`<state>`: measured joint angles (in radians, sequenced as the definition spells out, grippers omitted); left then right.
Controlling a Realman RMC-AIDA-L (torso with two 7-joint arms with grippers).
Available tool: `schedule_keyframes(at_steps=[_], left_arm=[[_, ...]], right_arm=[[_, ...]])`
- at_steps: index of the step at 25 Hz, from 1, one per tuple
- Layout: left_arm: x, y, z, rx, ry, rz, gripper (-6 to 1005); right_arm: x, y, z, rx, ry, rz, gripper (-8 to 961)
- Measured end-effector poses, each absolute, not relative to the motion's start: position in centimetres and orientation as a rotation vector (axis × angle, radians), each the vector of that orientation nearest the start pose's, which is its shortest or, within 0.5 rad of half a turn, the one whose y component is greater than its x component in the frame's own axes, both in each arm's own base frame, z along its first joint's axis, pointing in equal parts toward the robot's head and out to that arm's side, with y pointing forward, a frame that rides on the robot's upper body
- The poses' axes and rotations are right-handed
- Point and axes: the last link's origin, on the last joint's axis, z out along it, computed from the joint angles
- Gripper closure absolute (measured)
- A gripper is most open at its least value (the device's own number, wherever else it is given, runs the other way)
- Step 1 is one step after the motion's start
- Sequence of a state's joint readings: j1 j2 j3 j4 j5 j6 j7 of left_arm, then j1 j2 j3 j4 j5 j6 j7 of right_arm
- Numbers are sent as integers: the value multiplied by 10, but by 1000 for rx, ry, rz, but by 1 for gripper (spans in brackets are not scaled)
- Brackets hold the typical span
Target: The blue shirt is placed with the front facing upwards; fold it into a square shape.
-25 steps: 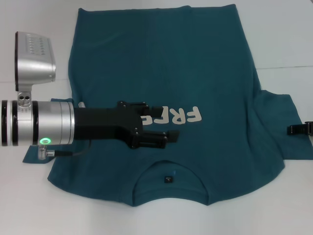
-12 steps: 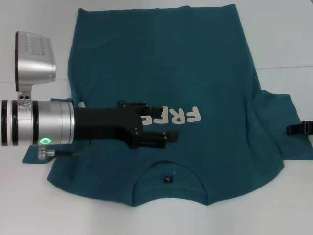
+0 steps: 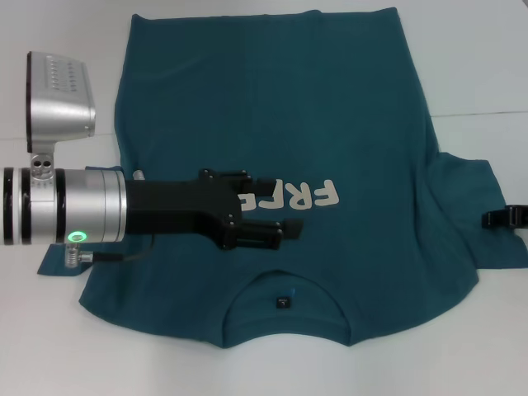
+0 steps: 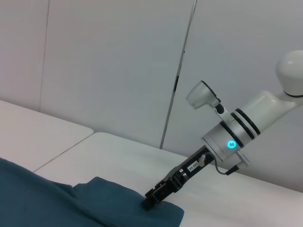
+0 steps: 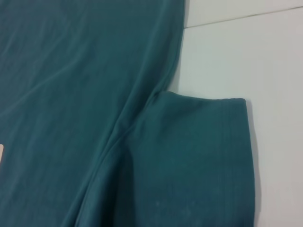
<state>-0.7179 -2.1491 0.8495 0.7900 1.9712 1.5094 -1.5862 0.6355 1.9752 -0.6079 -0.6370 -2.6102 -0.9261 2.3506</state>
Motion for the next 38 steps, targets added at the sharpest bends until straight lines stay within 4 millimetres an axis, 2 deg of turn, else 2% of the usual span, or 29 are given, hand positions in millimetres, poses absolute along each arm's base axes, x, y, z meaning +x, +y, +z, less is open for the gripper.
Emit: schedule_keyframes(at_steps=[5, 8, 13, 18, 25, 38], left_arm=[[-160, 371, -25, -2886, -466, -711, 164], [-160, 370, -25, -2885, -469, -712, 164], [-161, 370, -25, -2883, -474, -714, 163], [-162, 369, -25, -2884, -482, -718, 163], [-161, 368, -26, -2887, -483, -726, 163], [-160, 367, -26, -2888, -509, -732, 163]], right_arm=[[362, 396, 60, -1847, 1504, 61, 363], [362, 395, 59, -1851, 1511, 59, 564], [362, 394, 57, -1859, 1520, 56, 773], [363, 392, 59, -1855, 1519, 53, 917], [370, 392, 80, -1805, 1482, 56, 917], [376, 400, 97, -1741, 1403, 53, 917]])
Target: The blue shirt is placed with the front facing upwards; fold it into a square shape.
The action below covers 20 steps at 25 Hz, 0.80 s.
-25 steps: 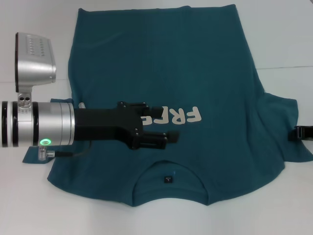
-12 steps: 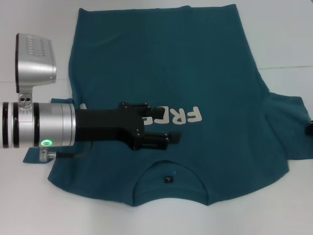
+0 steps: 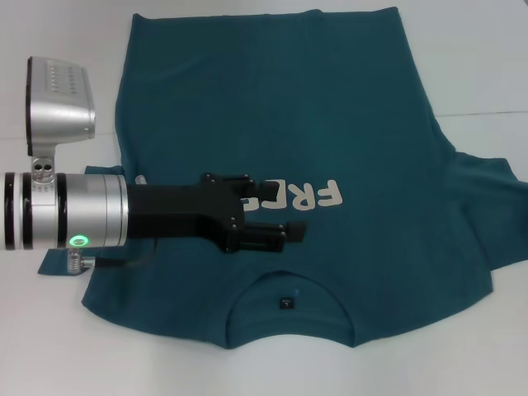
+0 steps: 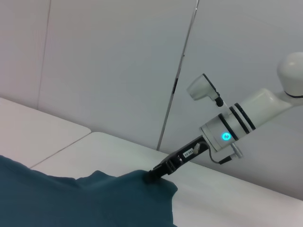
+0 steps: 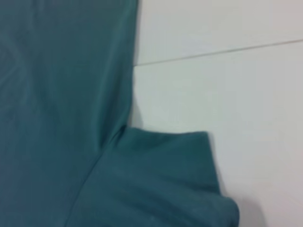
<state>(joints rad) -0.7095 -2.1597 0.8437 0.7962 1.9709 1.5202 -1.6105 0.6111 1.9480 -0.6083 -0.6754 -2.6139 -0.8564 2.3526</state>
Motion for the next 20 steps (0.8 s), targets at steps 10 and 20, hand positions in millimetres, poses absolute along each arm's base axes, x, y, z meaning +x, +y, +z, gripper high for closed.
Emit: schedule_keyframes(at_steps=[10, 20], left_arm=[[-159, 368, -27, -2884, -518, -735, 163], [-158, 369, -27, -2884, -513, -732, 163]], right_arm=[[379, 404, 101, -1715, 1360, 16, 917], [362, 413, 90, -1775, 1322, 10, 916]])
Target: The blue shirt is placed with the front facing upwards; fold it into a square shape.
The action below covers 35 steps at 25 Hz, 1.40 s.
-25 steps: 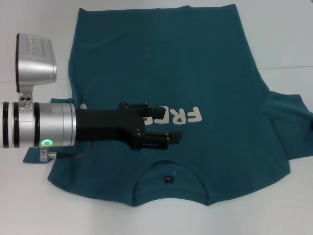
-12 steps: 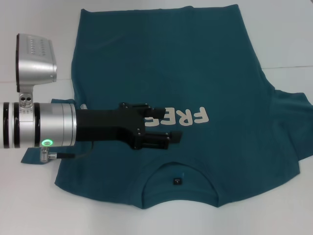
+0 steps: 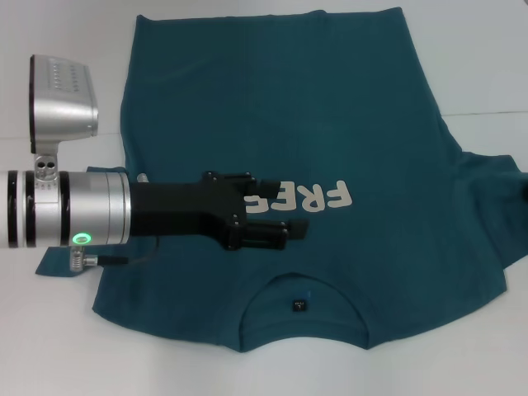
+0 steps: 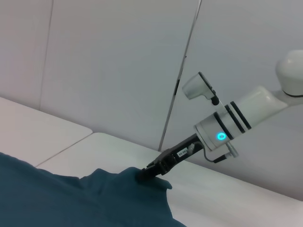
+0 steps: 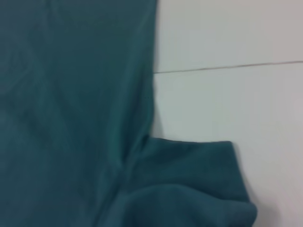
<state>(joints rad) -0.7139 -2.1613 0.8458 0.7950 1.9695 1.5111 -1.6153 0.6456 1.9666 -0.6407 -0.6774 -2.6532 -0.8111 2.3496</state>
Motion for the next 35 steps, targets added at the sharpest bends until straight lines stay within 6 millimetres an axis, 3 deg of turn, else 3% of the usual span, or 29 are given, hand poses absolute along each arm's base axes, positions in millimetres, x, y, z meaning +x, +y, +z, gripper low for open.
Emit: schedule_keyframes(at_steps=[9, 17, 26, 35], left_arm=[[-159, 368, -28, -2881, -522, -734, 164], [-160, 368, -28, -2883, -529, -734, 164], [-160, 368, -28, -2883, -530, -734, 164], [-160, 368, -28, -2882, -530, -735, 164]], right_arm=[[351, 422, 94, -1786, 1283, 25, 916], [354, 424, 103, -1757, 1253, 23, 916], [350, 427, 93, -1767, 1219, 7, 916], [320, 434, 86, -1850, 1168, 31, 916]])
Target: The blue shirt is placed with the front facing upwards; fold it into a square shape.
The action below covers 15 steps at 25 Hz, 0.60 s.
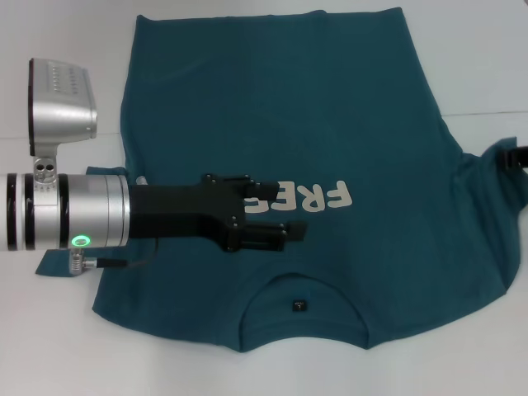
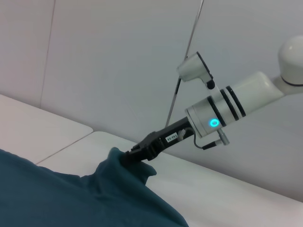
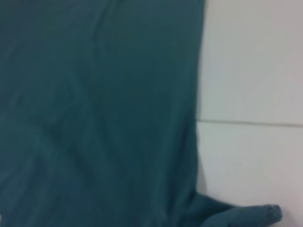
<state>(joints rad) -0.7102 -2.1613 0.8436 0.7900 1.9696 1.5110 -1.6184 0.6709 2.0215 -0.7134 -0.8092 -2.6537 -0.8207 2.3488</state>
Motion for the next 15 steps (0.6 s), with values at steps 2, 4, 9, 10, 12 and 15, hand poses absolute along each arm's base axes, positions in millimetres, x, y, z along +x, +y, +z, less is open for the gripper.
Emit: schedule_keyframes(at_steps=[2, 4, 9, 10, 12, 15], left_arm=[[-160, 368, -28, -2882, -530, -735, 164], [-160, 368, -28, -2882, -531, -735, 164], [-161, 367, -28, -2880, -535, -734, 164], [-161, 367, -28, -2880, -536, -735, 164], [-162, 367, -28, -2880, -537, -735, 164], [-162, 367, -28, -2881, -541, -735, 164]], right_arm=[[313, 436, 86, -1864, 1152, 37, 916], [306, 439, 86, -1877, 1137, 42, 916], [294, 444, 79, -1920, 1128, 40, 916], [292, 444, 76, -1930, 1126, 38, 916], [288, 445, 71, -1945, 1119, 34, 916], [285, 445, 67, -1960, 1110, 26, 916]])
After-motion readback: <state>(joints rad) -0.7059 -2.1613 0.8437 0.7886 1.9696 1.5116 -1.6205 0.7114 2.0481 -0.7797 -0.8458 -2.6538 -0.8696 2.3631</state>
